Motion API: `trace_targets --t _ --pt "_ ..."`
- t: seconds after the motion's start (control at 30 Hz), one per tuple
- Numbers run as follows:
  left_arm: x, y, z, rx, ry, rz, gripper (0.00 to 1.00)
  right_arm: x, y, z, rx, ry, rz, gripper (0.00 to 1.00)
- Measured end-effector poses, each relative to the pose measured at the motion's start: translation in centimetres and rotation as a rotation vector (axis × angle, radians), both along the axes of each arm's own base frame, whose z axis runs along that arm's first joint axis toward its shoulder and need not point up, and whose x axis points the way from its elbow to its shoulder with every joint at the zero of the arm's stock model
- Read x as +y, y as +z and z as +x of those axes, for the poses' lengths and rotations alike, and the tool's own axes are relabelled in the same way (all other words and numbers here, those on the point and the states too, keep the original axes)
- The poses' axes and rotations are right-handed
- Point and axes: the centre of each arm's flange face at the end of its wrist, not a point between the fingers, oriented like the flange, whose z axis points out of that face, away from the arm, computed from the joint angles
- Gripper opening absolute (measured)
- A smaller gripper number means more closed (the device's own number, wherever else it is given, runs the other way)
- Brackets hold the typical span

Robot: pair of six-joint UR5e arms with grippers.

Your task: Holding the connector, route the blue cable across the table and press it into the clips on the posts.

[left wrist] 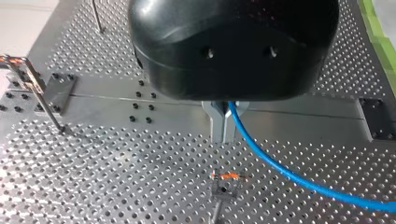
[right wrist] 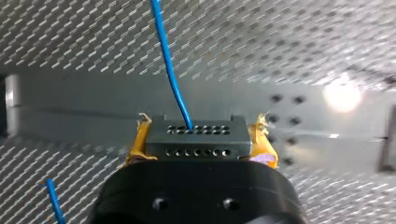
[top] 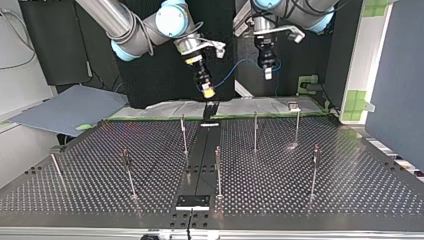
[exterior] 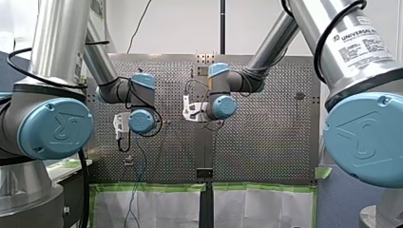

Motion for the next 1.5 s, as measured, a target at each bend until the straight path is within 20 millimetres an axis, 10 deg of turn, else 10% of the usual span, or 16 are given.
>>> trace_targets --t 0.63,1.13,1.5 --pt "1.0 8.5 1.7 -0.101 0.104 -0.085 0.00 2.0 13.9 3.0 -0.166 0.067 -0.130 0.00" --pt "4.2 16.6 4.3 -0.201 0.166 -0.116 0.00 1.3 18.8 5.1 -0.233 0.104 -0.138 0.00" --pt "7.0 19.6 6.9 -0.215 0.232 -0.116 0.00 -0.4 18.6 6.9 -0.218 0.103 -0.115 0.00"
